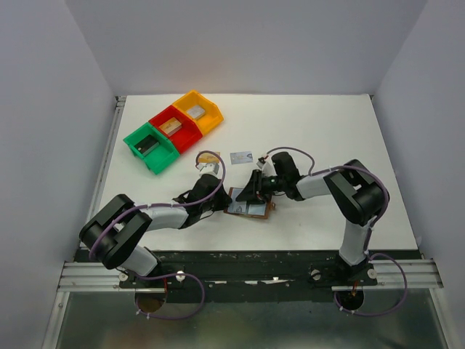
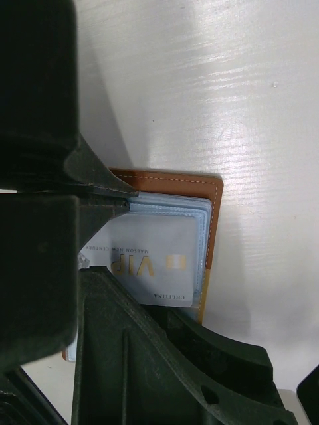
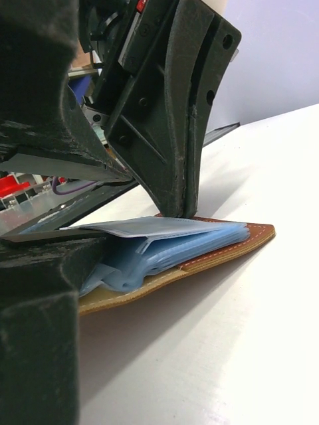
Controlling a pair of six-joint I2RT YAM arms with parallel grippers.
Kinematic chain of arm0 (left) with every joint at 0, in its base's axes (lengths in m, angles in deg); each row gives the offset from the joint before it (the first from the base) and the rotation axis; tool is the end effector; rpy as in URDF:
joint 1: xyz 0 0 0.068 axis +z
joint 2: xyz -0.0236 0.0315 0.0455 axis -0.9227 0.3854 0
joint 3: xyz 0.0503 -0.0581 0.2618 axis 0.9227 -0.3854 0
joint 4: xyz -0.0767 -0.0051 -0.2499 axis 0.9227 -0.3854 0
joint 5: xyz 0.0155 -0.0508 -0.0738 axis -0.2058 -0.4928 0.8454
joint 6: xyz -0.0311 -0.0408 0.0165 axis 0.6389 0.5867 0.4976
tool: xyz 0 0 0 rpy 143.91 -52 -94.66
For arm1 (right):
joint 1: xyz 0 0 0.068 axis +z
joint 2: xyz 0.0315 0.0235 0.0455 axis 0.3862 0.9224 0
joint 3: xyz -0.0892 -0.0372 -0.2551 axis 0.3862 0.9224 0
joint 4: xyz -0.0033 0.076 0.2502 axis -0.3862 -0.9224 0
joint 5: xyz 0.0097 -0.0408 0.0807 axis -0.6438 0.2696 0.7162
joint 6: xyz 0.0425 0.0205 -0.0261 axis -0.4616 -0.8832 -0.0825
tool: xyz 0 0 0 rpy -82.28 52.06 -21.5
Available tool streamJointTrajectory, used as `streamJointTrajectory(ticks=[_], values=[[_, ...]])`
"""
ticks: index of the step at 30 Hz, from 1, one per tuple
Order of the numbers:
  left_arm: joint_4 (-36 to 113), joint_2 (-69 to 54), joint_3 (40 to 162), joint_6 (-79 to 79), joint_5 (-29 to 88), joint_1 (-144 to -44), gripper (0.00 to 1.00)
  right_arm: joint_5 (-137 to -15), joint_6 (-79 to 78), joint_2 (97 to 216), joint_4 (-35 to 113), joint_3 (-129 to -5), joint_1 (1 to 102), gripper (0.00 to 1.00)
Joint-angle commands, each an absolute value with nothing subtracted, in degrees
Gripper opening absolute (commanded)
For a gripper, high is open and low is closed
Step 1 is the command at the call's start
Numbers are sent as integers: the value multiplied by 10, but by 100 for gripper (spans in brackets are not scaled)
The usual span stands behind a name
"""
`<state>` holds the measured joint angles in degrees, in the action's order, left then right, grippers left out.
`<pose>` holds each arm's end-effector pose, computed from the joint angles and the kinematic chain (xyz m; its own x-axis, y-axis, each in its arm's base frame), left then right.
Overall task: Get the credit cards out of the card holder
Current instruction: Remove the credit card from the card holder.
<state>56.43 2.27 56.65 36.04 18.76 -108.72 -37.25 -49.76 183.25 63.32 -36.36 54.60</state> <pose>0.2014 -0.1753 0.1373 -0.7723 -0.3063 -0.5566 0.0917 0.8132 -0.5747 0.2773 0.2026 0.1099 -0.9968 0.0597 -0.0531 -0.0212 0.4432 0.8962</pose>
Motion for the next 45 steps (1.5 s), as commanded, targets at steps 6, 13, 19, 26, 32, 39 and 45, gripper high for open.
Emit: streamJointTrajectory(ticks=[6, 13, 19, 26, 32, 39, 45], values=[[539, 37, 548, 347, 226, -1101, 0, -379, -493, 1864, 620, -398, 570, 41], [524, 26, 536, 362, 203, -1101, 0, -393, -457, 1825, 560, -396, 570, 41], [505, 29, 539, 375, 189, -1100, 0, -404, -435, 1801, 521, -389, 569, 41], [497, 32, 536, 387, 188, -1092, 0, -411, -422, 1782, 501, -382, 567, 41], [499, 34, 531, 391, 191, -1085, 0, -413, -420, 1769, 495, -374, 563, 41], [499, 36, 528, 394, 193, -1079, 0, -408, -416, 1758, 494, -368, 557, 41], [500, 37, 527, 395, 196, -1075, 0, -404, -408, 1746, 488, -361, 552, 40]])
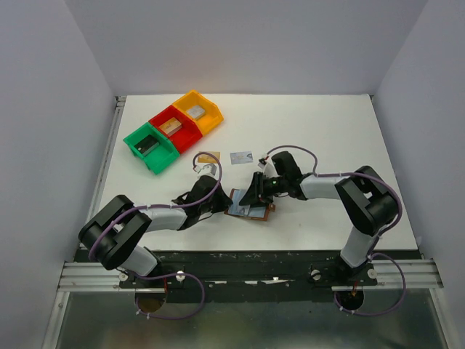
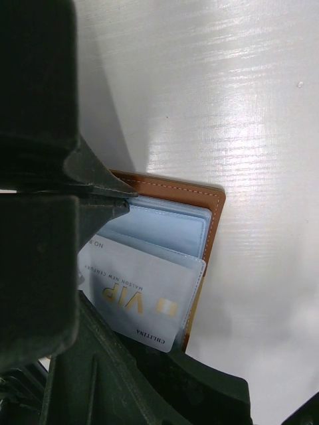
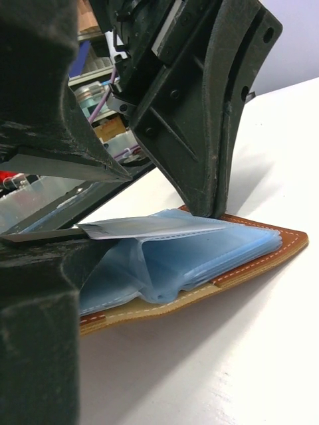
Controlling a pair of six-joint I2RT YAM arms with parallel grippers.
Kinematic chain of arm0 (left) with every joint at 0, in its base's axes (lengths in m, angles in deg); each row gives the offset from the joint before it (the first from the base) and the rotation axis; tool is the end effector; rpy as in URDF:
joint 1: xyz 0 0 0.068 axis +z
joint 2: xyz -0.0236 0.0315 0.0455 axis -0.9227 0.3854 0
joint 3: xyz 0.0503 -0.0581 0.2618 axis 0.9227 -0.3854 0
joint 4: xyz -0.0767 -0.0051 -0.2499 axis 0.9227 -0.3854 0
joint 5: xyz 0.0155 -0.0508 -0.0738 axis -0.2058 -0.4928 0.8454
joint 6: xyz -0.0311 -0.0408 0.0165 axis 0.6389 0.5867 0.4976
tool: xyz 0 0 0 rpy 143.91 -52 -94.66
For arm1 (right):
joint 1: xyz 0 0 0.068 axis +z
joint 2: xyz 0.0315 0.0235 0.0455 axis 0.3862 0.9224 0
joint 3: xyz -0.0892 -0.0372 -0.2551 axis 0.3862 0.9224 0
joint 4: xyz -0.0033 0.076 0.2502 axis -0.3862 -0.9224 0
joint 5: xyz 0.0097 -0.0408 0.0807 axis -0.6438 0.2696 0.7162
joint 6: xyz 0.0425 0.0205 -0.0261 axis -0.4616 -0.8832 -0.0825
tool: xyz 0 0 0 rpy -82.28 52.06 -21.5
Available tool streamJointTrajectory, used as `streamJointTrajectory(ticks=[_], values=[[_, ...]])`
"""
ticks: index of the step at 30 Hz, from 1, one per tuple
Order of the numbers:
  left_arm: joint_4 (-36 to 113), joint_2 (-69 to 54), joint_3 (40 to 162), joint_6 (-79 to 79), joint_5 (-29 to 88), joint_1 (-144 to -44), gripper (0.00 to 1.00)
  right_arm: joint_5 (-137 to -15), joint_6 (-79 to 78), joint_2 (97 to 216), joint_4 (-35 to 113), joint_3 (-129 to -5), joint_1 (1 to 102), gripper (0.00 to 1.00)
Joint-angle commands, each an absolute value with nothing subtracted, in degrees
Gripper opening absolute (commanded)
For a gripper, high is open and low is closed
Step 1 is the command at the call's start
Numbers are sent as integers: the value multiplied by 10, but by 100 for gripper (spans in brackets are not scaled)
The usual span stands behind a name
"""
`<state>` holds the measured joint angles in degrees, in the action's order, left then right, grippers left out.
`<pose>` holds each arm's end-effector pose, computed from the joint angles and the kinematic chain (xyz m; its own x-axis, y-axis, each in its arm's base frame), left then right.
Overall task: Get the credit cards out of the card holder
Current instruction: Remove the credit card from the card holder.
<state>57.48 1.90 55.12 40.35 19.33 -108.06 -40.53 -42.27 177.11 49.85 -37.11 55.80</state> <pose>0.1991 -0.1697 0.1333 -0.7784 -0.3709 -0.5064 0.0273 0.7860 -0.6177 0.2636 0.2005 0.1290 -0.9955 0.0100 -0.0946 -0.0748 0.5311 0.8440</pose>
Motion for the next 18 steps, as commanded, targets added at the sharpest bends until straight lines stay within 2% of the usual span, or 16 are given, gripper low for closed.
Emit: streamJointTrajectory(ticks=[1, 8, 18], values=[[500, 38, 527, 395, 196, -1076, 0, -403, -407, 1744, 487, -360, 552, 40], [496, 38, 530, 395, 196, -1075, 0, -402, -399, 1737, 481, -353, 547, 40], [493, 37, 531, 396, 193, -1074, 0, -404, -386, 1721, 474, -341, 533, 32]])
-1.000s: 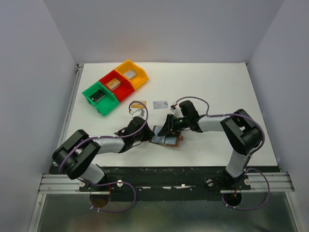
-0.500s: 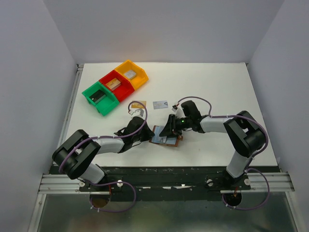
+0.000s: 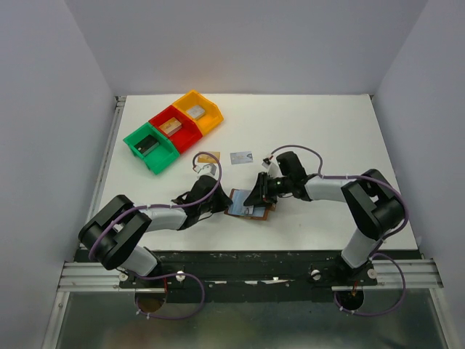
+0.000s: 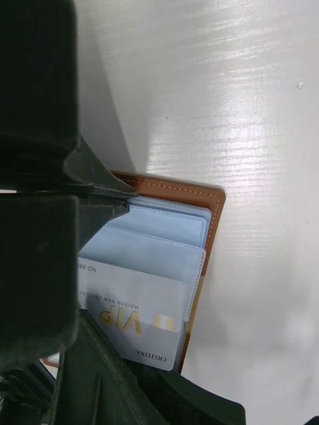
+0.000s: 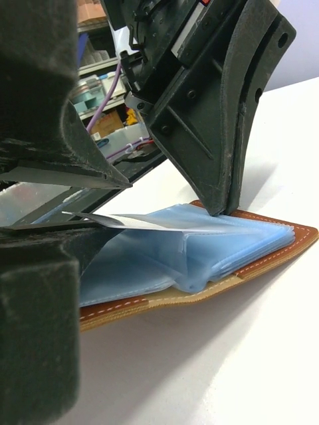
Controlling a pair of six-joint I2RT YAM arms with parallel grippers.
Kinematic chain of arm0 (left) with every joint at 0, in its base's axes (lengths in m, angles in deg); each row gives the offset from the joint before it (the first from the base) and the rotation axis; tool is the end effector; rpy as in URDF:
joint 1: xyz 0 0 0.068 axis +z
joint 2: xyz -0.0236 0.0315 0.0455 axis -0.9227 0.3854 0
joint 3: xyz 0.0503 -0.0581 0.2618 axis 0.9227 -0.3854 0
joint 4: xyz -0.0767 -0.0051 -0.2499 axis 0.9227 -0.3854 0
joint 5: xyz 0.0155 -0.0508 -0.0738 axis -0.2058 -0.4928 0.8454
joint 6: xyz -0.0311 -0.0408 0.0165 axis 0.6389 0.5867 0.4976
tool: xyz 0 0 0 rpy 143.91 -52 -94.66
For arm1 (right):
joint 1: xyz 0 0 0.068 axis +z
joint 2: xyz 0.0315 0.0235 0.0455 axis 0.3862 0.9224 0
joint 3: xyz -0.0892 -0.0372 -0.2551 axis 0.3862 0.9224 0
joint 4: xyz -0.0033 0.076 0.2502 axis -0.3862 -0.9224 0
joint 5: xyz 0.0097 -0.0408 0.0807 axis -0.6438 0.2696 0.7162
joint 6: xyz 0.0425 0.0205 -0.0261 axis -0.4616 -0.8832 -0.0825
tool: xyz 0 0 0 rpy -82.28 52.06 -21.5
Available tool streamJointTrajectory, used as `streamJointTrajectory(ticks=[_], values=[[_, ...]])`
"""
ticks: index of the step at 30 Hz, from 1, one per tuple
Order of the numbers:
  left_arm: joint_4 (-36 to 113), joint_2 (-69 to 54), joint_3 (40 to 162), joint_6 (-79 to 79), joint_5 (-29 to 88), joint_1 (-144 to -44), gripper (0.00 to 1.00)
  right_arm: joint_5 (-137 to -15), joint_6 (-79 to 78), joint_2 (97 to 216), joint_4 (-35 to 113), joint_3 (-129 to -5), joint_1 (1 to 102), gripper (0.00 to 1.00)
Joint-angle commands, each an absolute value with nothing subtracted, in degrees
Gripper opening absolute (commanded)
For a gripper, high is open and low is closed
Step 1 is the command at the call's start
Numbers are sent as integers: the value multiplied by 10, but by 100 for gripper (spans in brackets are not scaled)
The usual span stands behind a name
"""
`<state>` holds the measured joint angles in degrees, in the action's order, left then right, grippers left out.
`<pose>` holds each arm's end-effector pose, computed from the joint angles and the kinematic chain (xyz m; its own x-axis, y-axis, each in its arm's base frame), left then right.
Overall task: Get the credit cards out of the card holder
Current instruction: Remove the credit card from the card holder.
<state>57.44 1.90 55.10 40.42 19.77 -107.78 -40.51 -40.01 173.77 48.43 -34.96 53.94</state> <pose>0.1997 -0.1689 0.1332 -0.7808 -0.3724 -0.5016 0.0249 0.7837 -0.6206 0.2598 0.1857 0.1353 -0.9920 0.0208 -0.1243 -0.0939 0.5361 0.8389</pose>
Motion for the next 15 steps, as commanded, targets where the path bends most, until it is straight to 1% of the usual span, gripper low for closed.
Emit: streamJointTrajectory(ticks=[1, 5, 11, 15], values=[[493, 36, 531, 395, 193, -1074, 0, -404, -384, 1720, 473, -340, 532, 31], [492, 34, 528, 398, 190, -1074, 0, -408, -380, 1716, 473, -336, 530, 24], [488, 23, 527, 397, 184, -1074, 0, -413, -377, 1715, 468, -334, 527, 17], [485, 12, 520, 398, 177, -1074, 0, -418, -370, 1712, 459, -332, 524, 11]])
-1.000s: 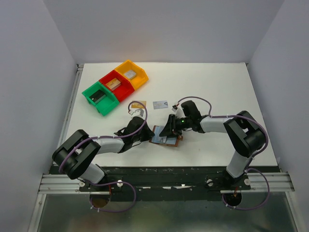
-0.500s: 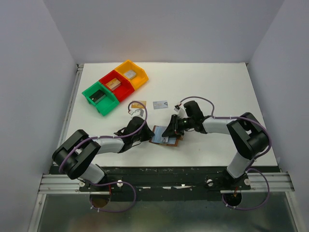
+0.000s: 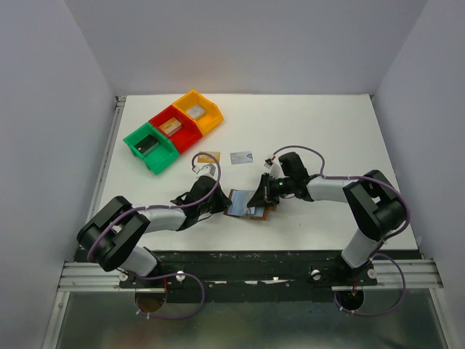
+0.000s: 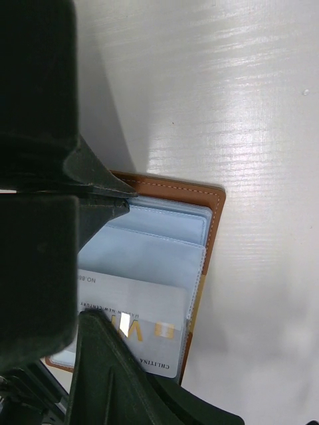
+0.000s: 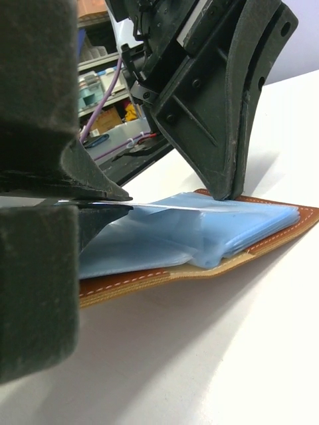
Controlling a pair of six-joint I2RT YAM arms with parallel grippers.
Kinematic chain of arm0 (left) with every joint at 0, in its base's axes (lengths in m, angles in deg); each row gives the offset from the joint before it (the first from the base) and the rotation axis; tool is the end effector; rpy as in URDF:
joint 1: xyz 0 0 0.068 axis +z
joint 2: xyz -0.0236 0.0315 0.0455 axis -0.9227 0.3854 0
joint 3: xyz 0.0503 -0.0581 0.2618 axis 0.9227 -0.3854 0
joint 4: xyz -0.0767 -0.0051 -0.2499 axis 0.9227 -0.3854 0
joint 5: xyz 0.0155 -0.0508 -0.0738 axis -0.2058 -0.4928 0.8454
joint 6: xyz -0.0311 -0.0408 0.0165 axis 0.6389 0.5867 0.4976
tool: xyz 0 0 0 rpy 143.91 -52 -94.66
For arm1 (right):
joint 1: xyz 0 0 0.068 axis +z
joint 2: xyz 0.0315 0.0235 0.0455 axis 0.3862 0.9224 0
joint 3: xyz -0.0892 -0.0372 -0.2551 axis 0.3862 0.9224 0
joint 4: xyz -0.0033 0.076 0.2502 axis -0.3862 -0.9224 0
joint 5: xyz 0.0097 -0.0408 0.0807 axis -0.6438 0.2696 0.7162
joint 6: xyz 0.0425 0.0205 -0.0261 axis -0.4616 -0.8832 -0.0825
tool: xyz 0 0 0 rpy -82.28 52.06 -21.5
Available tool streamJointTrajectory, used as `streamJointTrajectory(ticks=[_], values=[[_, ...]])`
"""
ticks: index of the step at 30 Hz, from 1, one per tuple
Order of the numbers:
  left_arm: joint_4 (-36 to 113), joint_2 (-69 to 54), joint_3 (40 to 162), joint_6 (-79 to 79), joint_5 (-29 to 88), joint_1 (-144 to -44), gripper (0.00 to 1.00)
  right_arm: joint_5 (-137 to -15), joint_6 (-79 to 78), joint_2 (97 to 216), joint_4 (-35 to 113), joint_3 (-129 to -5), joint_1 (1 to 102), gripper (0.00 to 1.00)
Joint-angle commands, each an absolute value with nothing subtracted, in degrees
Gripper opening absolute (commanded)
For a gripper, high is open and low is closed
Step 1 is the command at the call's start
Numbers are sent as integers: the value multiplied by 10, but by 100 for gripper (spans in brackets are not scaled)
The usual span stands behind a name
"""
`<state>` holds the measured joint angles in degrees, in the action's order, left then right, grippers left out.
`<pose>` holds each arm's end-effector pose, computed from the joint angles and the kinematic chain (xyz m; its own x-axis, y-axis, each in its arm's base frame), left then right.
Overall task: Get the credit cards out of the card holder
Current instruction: Remove the credit card from the card holder.
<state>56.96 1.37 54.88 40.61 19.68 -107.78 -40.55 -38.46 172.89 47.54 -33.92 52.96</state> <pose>0.1984 -0.1677 0.1336 -0.7813 -0.3746 -0.4993 0.0204 0.7842 -0.6202 0.2579 0.1783 0.1341 -0.9910 0.0224 -0.1318 -0.0983 0.5466 0.8316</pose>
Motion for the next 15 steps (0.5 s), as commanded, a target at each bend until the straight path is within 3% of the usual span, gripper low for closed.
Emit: streamJointTrajectory(ticks=[1, 5, 15], values=[[483, 10, 520, 399, 176, -1074, 0, -421, -369, 1709, 455, -331, 523, 9], [472, -5, 513, 397, 173, -1074, 0, -428, -360, 1705, 444, -329, 521, 1], [427, -36, 508, 373, 181, -1075, 0, -442, -343, 1682, 414, -325, 519, 0]])
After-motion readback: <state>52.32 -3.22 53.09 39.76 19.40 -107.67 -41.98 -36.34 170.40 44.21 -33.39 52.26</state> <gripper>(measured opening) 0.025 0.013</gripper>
